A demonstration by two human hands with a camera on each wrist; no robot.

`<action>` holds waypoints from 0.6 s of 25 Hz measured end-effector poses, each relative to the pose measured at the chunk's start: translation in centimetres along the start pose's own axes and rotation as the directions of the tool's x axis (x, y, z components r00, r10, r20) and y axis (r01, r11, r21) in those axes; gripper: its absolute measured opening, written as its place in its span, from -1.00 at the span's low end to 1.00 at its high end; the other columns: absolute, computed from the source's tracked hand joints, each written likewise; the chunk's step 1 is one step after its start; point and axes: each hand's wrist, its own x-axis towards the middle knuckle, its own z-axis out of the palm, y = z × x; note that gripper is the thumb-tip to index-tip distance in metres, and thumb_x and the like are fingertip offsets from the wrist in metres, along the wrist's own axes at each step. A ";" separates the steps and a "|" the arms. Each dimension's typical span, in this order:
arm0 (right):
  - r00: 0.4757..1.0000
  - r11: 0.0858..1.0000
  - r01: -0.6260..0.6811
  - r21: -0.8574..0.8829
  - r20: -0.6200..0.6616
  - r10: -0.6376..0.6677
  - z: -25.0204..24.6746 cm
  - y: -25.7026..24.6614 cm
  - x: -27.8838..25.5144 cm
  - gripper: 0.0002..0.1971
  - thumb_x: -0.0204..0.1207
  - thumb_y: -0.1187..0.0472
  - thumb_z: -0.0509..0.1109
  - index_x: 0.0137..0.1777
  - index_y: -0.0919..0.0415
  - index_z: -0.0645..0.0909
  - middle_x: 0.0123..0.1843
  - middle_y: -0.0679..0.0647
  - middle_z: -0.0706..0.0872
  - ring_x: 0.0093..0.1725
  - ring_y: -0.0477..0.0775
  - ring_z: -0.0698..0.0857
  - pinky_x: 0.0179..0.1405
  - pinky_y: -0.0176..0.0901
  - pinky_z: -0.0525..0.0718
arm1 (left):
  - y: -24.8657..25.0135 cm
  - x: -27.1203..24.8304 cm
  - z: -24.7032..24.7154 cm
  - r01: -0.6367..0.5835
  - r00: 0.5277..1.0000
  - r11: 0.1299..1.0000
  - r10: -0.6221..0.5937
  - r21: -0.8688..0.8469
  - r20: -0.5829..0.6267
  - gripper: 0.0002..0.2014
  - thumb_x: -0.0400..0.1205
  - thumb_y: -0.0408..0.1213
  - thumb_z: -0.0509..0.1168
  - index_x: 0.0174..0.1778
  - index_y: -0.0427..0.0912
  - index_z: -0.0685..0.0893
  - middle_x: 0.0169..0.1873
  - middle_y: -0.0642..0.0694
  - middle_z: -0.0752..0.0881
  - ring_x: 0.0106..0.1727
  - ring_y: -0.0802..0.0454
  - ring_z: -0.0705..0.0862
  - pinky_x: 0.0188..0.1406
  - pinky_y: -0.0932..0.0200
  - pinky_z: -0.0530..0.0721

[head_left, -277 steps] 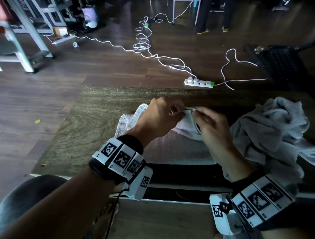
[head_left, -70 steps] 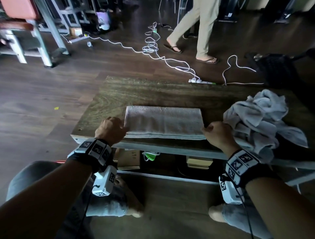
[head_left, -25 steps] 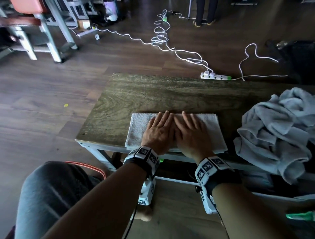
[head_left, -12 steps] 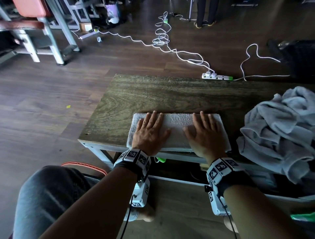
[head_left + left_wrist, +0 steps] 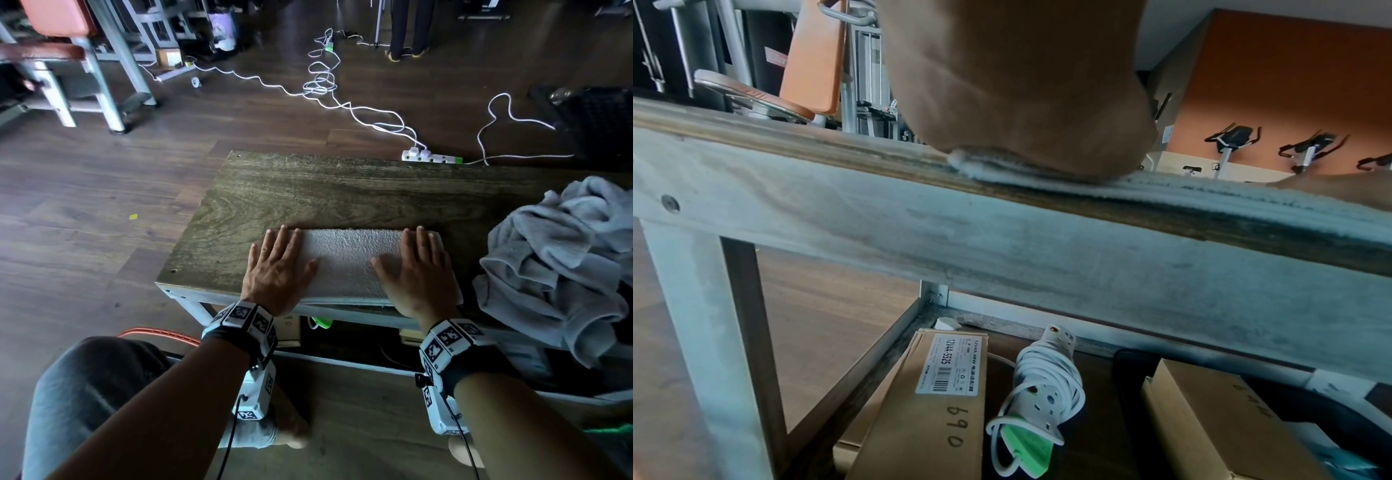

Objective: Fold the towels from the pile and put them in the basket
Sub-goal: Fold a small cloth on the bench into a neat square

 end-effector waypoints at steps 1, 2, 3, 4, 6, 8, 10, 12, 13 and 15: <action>1.000 1.000 -0.013 0.009 -0.002 0.013 0.0 0.1 -0.1 0.00 0.47 -0.58 -0.28 0.76 0.09 -0.09 0.79 0.13 -0.12 0.76 0.13 -0.16 0.72 0.17 -0.07 | -0.1 0.0 0.0 0.006 1.000 1.000 -0.006 -0.013 0.000 -0.23 0.61 0.45 -0.26 0.71 0.15 -0.09 0.72 0.09 -0.14 0.72 0.01 -0.25 0.69 -0.15 -0.21; 1.000 1.000 -0.023 0.016 -0.003 0.023 -0.1 0.1 -0.1 0.01 0.47 -0.59 -0.27 0.76 0.11 -0.10 0.79 0.14 -0.12 0.76 0.12 -0.15 0.72 0.19 -0.06 | -0.1 0.0 0.0 0.010 1.000 1.000 -0.010 -0.021 0.001 -0.23 0.61 0.45 -0.26 0.71 0.15 -0.09 0.72 0.10 -0.14 0.72 -0.01 -0.26 0.69 -0.16 -0.20; 1.000 0.999 -0.031 0.026 -0.002 0.031 -0.1 0.2 -0.2 0.02 0.47 -0.58 -0.25 0.76 0.13 -0.11 0.79 0.15 -0.14 0.76 0.12 -0.15 0.72 0.19 -0.05 | -0.2 0.0 0.0 0.013 1.000 1.000 -0.013 -0.023 0.006 -0.22 0.61 0.46 -0.26 0.70 0.16 -0.10 0.72 0.11 -0.15 0.72 -0.02 -0.26 0.69 -0.17 -0.20; 0.999 0.998 -0.041 0.037 0.004 0.041 -0.2 0.2 -0.3 0.02 0.48 -0.58 -0.22 0.76 0.14 -0.12 0.79 0.15 -0.15 0.76 0.12 -0.15 0.72 0.19 -0.06 | -0.2 0.0 0.1 0.014 1.000 1.000 -0.014 -0.024 0.014 -0.22 0.60 0.46 -0.26 0.70 0.17 -0.11 0.72 0.11 -0.16 0.72 -0.03 -0.27 0.68 -0.18 -0.21; 0.997 0.997 -0.068 0.047 0.034 0.066 -0.4 0.3 -0.5 0.03 0.49 -0.57 -0.20 0.75 0.17 -0.14 0.79 0.16 -0.19 0.76 0.13 -0.17 0.72 0.20 -0.07 | -0.3 0.0 0.1 0.016 1.000 1.000 -0.015 -0.021 0.023 -0.22 0.59 0.47 -0.27 0.70 0.18 -0.12 0.72 0.12 -0.16 0.72 -0.05 -0.26 0.68 -0.19 -0.23; 0.995 0.996 -0.082 0.028 0.062 0.080 -0.6 0.2 -0.4 0.03 0.49 -0.57 -0.22 0.75 0.19 -0.15 0.78 0.20 -0.20 0.76 0.16 -0.17 0.72 0.22 -0.11 | -0.3 0.1 0.2 0.022 1.000 1.000 -0.022 -0.016 0.008 -0.22 0.59 0.48 -0.26 0.70 0.19 -0.12 0.72 0.10 -0.15 0.72 -0.08 -0.22 0.68 -0.20 -0.21; 0.998 0.997 -0.049 -0.057 0.033 0.051 -1.2 -0.2 -0.6 -0.04 0.54 -0.52 -0.25 0.75 0.18 -0.08 0.77 0.29 -0.12 0.76 0.25 -0.12 0.69 0.25 -0.19 | 0.0 0.1 0.1 0.040 0.999 0.999 -0.040 -0.007 -0.009 -0.22 0.58 0.48 -0.25 0.69 0.20 -0.13 0.72 0.07 -0.16 0.72 -0.10 -0.22 0.69 -0.20 -0.20; 0.991 0.986 0.091 -0.137 -0.085 -0.103 -2.1 -0.9 -1.6 -0.27 0.66 -0.32 -0.11 0.64 0.17 0.25 0.68 0.38 0.21 0.68 0.37 0.15 0.68 0.28 -0.03 | 0.2 0.2 0.0 0.062 0.998 0.998 -0.062 0.004 0.004 -0.21 0.58 0.48 -0.26 0.70 0.19 -0.15 0.72 0.03 -0.18 0.72 -0.13 -0.24 0.69 -0.20 -0.20; 0.956 0.964 0.209 -0.162 -0.173 -0.236 -2.3 -1.2 -2.4 -0.46 0.67 -0.18 0.00 0.44 0.15 0.47 0.50 0.35 0.44 0.51 0.37 0.38 0.61 0.26 0.23 | 0.3 0.3 -0.1 0.072 0.997 0.997 -0.072 0.006 0.011 -0.20 0.57 0.48 -0.26 0.70 0.18 -0.15 0.72 0.02 -0.18 0.72 -0.14 -0.24 0.68 -0.21 -0.20; 0.864 0.902 0.402 -0.157 -0.261 -0.430 -2.2 -1.8 -4.3 -0.75 0.62 -0.02 0.14 0.05 0.11 0.53 0.06 0.13 0.54 0.09 0.18 0.54 0.16 0.07 0.51 | 0.4 0.4 -0.1 0.089 0.996 0.996 -0.089 0.025 0.013 -0.20 0.57 0.48 -0.26 0.69 0.17 -0.14 0.72 0.00 -0.17 0.72 -0.18 -0.22 0.67 -0.26 -0.17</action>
